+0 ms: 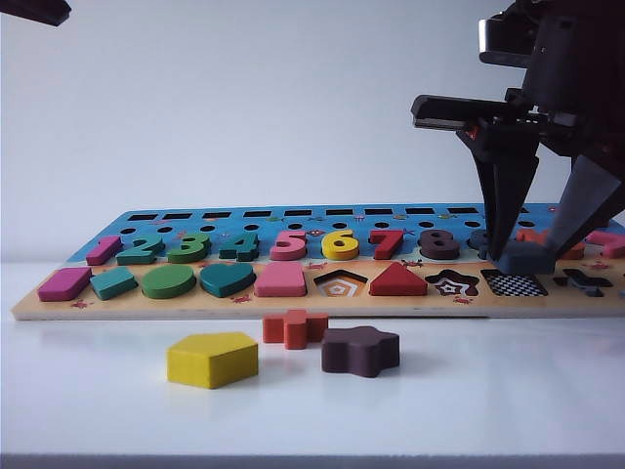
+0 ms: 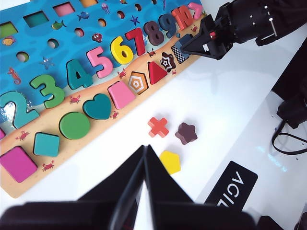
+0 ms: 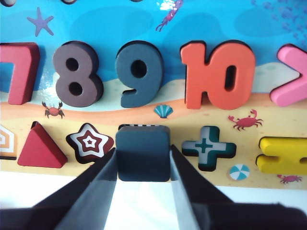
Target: Insert the cube into the slot.
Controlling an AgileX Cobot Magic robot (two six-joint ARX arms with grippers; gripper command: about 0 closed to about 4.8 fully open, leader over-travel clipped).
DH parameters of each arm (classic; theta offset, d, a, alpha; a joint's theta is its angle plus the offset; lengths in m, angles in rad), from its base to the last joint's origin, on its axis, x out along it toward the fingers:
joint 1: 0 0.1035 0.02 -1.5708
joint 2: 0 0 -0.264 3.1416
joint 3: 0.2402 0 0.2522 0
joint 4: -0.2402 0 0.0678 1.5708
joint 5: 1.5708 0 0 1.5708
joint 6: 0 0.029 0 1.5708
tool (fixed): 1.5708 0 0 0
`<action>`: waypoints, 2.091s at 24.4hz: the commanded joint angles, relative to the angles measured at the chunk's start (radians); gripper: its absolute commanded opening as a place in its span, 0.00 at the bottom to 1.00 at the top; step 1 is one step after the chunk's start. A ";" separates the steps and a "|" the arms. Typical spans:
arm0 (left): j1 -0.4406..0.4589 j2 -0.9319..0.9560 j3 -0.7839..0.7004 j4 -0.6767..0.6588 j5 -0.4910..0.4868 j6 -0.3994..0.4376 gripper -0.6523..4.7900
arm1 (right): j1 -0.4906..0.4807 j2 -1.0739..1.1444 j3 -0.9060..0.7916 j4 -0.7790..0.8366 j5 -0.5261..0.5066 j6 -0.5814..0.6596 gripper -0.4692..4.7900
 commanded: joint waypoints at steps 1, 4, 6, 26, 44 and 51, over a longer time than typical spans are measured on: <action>0.000 0.001 0.005 0.014 0.002 0.005 0.14 | 0.002 -0.003 0.002 -0.006 0.011 0.000 0.08; 0.000 0.001 0.005 0.014 0.002 0.005 0.14 | 0.002 -0.003 0.002 -0.002 0.010 0.000 0.08; 0.000 0.001 0.005 0.015 0.002 0.005 0.14 | 0.002 -0.003 0.002 0.005 -0.003 0.000 0.08; 0.000 0.001 0.005 0.014 0.002 0.005 0.14 | 0.002 0.022 0.001 0.031 -0.010 0.000 0.08; 0.000 0.001 0.005 0.014 0.002 0.005 0.14 | 0.002 0.022 0.001 0.024 -0.023 0.001 0.08; 0.000 0.001 0.005 0.014 0.002 0.005 0.14 | 0.002 0.022 0.001 0.014 0.000 0.000 0.08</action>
